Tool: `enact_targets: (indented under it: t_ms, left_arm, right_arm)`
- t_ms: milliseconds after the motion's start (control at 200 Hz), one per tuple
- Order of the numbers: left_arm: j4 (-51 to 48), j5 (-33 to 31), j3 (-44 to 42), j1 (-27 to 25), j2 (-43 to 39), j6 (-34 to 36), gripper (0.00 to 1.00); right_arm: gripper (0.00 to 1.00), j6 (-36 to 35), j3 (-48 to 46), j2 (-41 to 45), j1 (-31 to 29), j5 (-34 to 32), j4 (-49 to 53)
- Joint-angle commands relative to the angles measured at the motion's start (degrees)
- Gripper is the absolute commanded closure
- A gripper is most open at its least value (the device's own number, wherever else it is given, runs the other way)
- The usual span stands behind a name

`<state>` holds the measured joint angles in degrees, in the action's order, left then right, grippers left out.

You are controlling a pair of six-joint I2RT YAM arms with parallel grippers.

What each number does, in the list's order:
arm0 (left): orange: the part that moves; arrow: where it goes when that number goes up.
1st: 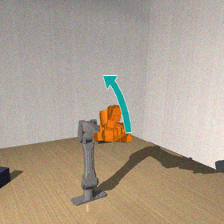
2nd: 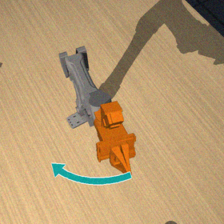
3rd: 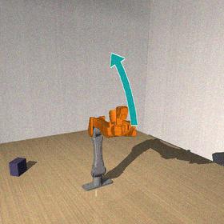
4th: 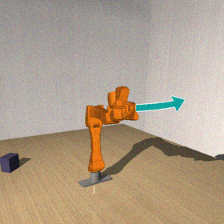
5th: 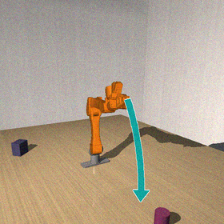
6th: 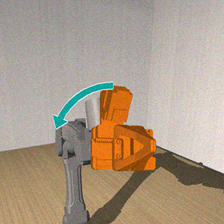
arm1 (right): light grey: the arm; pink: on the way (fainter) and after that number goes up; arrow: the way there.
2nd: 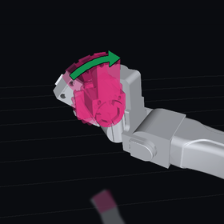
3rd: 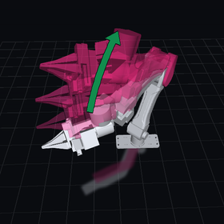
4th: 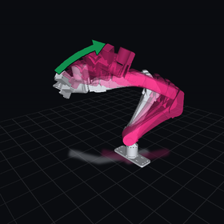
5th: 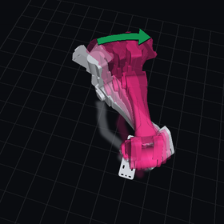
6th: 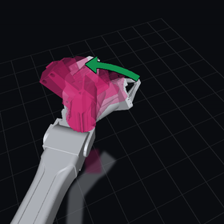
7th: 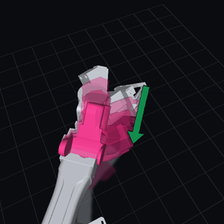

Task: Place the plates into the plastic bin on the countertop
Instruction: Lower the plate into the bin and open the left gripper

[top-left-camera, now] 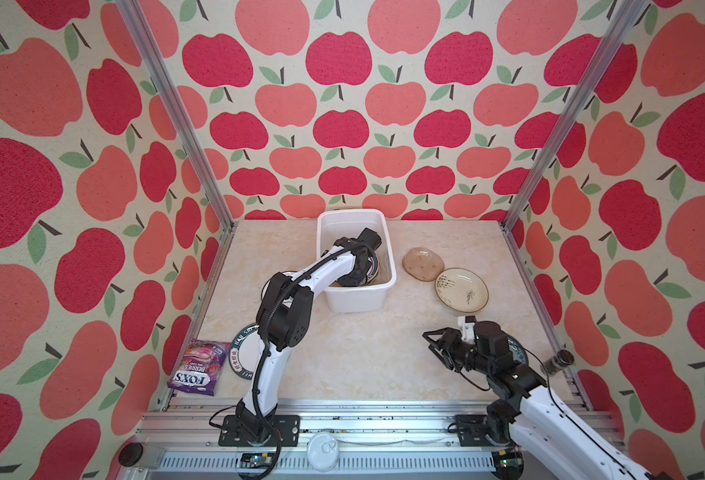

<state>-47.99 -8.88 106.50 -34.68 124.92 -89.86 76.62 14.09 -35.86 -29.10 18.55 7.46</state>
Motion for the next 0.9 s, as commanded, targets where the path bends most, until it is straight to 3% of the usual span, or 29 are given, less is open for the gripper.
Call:
enact_targets:
  t_ms: [0,265,895]
  left_arm:
    - [-2.94,-2.0,2.28,1.18,1.31,1.97,0.24]
    - [1.48,-2.06,2.2,2.04,0.35,6.16,0.12]
    - [10.57,-1.05,-1.91,3.91,-4.53,12.77,0.06]
  right_arm:
    - [0.46,0.67,-0.65,0.09,0.45,0.32,0.97]
    - [0.46,0.64,-0.68,-0.4,0.54,0.48,0.62]
    - [0.46,0.47,-0.2,-2.81,0.54,0.94,-0.6]
